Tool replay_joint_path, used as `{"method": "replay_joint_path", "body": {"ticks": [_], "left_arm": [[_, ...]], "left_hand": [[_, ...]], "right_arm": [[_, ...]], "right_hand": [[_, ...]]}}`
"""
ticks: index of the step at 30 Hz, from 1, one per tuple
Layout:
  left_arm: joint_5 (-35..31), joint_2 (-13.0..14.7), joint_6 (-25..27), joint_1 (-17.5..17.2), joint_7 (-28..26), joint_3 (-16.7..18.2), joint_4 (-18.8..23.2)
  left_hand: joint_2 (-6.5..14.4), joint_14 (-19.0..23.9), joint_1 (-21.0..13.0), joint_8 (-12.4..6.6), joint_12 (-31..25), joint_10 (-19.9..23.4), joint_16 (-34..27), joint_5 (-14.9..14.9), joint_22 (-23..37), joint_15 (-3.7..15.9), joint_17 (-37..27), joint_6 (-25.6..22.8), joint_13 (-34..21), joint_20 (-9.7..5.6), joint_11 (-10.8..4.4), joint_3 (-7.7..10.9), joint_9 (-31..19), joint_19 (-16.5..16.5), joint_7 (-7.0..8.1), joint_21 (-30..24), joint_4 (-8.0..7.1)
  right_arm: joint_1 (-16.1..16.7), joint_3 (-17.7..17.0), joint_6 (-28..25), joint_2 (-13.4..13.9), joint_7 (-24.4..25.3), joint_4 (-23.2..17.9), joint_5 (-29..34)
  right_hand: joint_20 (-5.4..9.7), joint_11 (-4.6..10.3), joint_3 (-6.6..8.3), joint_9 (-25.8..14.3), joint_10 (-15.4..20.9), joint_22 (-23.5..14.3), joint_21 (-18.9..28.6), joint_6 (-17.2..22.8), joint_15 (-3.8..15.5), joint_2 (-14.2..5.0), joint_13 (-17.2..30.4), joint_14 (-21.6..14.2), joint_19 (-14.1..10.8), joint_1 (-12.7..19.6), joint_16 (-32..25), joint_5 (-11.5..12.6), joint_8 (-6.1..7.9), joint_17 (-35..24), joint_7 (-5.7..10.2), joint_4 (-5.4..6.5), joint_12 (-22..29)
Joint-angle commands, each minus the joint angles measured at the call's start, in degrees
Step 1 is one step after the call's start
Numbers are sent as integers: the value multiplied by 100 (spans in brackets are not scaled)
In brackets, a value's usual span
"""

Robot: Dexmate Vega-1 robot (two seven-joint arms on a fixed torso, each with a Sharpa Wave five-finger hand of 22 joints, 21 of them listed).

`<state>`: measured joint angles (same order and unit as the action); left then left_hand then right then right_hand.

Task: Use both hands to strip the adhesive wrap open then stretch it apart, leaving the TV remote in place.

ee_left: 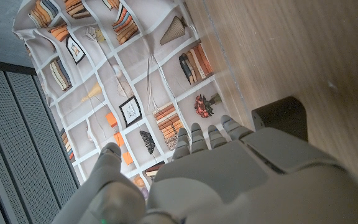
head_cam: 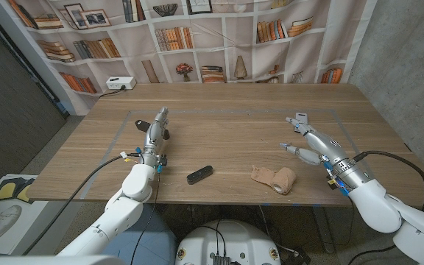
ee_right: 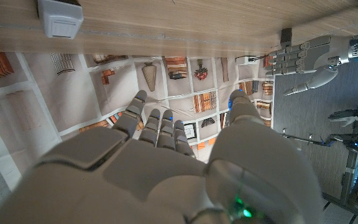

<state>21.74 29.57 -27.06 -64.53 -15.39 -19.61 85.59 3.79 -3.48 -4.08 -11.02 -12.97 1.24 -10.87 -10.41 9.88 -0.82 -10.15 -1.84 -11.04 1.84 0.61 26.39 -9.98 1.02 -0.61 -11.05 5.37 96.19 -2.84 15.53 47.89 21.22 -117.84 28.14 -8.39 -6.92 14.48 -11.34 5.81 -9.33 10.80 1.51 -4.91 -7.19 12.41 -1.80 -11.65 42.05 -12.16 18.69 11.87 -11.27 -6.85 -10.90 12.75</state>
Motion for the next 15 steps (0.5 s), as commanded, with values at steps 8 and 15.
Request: {"method": "replay_joint_path", "body": {"ticks": [8,15], "left_arm": [[29,-10,-77,31,91,-31,-74],[51,0,-84,35,116,-26,-91]], "left_hand": [[71,32,7,22,3,45,21,-21,15,9,-12,-40,-13,2,8,52,-19,54,18,-23,1],[70,38,10,26,9,44,20,-21,15,9,-12,-36,-14,8,11,51,-19,57,13,-23,0]], "right_arm": [[194,-80,67,-90,-183,-226,276],[293,-136,55,-134,-291,-301,307]], "right_hand": [[30,4,230,-27,37,-13,-17,-4,32,27,35,-85,-67,347,-7,337,24,-27,-87,31,-4],[27,5,323,-27,30,-13,-26,-34,78,51,43,-94,-47,459,-8,541,11,-42,-81,50,-7]]}}
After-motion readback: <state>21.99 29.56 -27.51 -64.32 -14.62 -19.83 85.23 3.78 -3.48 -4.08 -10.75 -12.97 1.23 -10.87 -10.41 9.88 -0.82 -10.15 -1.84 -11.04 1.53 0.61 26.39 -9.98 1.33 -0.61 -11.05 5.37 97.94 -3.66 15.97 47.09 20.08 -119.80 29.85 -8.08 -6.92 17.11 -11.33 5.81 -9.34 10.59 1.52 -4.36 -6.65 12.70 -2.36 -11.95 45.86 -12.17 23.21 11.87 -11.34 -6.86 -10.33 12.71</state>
